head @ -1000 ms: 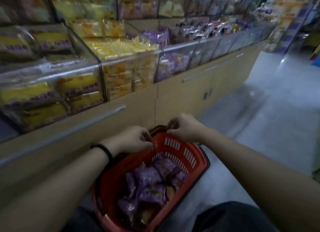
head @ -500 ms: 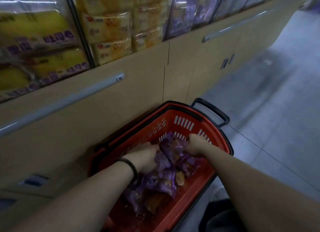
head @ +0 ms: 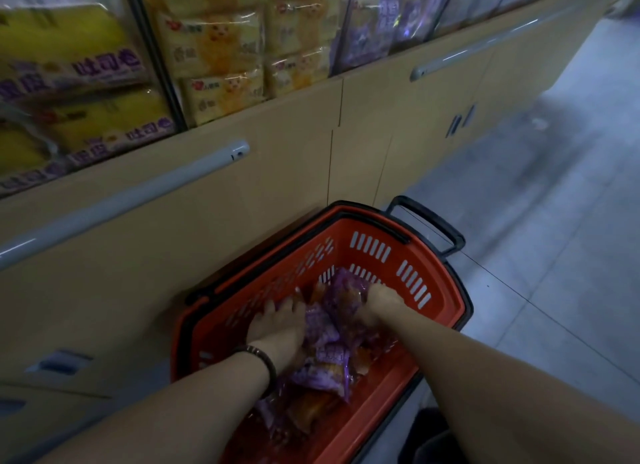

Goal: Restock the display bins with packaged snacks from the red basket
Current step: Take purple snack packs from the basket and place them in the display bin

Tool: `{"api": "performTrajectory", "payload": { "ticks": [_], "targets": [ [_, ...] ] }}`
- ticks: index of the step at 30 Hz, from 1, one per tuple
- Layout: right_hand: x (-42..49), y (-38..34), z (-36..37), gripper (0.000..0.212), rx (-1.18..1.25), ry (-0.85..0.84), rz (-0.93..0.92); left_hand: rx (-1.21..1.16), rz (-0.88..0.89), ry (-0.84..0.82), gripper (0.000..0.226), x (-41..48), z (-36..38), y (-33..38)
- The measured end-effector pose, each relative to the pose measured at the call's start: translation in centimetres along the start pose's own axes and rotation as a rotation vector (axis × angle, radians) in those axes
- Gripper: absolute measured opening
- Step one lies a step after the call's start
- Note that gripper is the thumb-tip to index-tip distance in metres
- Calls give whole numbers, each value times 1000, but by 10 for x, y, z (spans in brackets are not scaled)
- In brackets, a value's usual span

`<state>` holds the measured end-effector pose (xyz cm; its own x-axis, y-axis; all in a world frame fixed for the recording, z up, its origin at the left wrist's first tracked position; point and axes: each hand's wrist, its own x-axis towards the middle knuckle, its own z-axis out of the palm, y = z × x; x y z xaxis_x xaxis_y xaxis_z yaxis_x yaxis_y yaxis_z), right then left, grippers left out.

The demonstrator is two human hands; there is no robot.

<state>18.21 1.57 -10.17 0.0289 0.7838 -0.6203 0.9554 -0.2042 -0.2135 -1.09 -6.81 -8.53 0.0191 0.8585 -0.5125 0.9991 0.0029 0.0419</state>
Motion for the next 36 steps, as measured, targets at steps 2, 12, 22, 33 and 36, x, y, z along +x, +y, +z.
{"api": "performTrajectory", "payload": {
  "ticks": [2,12,22,33,36],
  "targets": [
    [0,1,-2,52,4,-17,-43,7,-41,-16,98,1,-3,1],
    [-31,6,-84,47,183,146,-279,-27,-38,7,113,6,-6,-3],
    [-50,49,-109,38,373,429,-415,-1042,-142,66,47,17,-57,-17],
    [-77,60,-126,10,922,264,-453,-1634,-58,-161,55,17,-82,-16],
    [-78,63,-130,11,987,234,-480,-1469,34,-62,74,17,-82,-16]
  ]
}}
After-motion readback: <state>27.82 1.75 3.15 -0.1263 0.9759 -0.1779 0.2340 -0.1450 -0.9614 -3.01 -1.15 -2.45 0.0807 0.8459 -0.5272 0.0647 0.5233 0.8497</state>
